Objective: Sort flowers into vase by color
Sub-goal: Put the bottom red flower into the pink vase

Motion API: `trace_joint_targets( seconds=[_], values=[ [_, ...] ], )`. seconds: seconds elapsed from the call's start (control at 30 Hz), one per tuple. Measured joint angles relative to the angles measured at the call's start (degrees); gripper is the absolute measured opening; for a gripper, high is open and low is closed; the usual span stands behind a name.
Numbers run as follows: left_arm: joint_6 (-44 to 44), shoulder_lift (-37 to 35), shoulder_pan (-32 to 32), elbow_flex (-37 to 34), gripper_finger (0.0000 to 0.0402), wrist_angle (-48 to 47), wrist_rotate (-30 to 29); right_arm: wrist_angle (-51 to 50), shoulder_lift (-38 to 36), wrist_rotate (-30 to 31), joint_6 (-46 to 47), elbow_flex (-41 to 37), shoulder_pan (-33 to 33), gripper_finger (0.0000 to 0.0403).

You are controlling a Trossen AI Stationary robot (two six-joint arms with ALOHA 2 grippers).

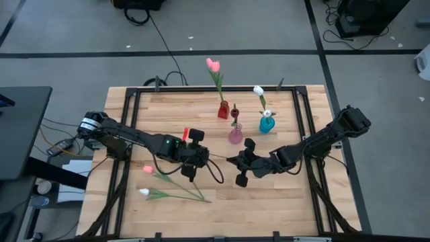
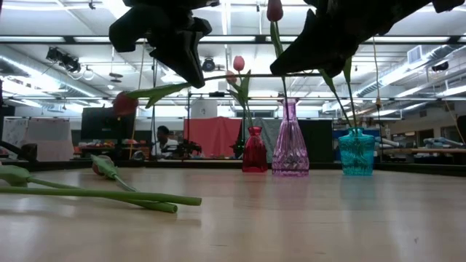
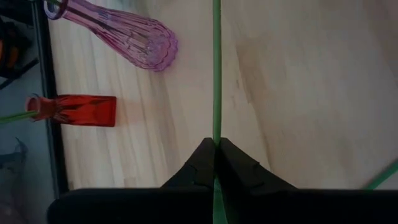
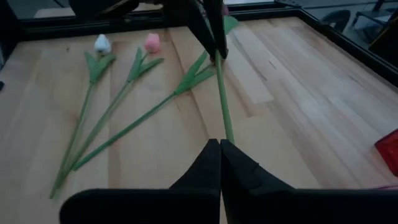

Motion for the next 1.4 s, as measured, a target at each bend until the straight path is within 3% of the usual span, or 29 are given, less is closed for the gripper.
trace_joint_targets(
  seconds=[0.4,0.53,0.73,0.93,1.4],
  values=[
    [-5.75,0.00,-0.15,-0.03,0.0148,0.91,2.65,-0.65,-0.09,2.02,2.13,0.00,-1.35,0.0002],
    [-7.97,0.00,-1.90,-1.30,0.0151,2.86,6.99,-1.00,-0.08,-1.93,3.05,0.02,-2.29,0.0008],
    [-13.27,0.02,-4.52,-9.60,0.0146,10.71,7.44,-2.17,1.18,-9.25,3.84,0.05,-2.69,0.0064],
    [-18.63,0.74,-3.83,-14.87,0.0146,14.60,7.09,-2.31,4.35,-10.58,5.37,0.07,-2.71,0.0099],
    [-17.42,6.11,-0.88,-19.58,0.0145,22.00,8.48,2.60,5.66,-9.38,3.76,0.04,-2.82,0.0100]
  ],
)
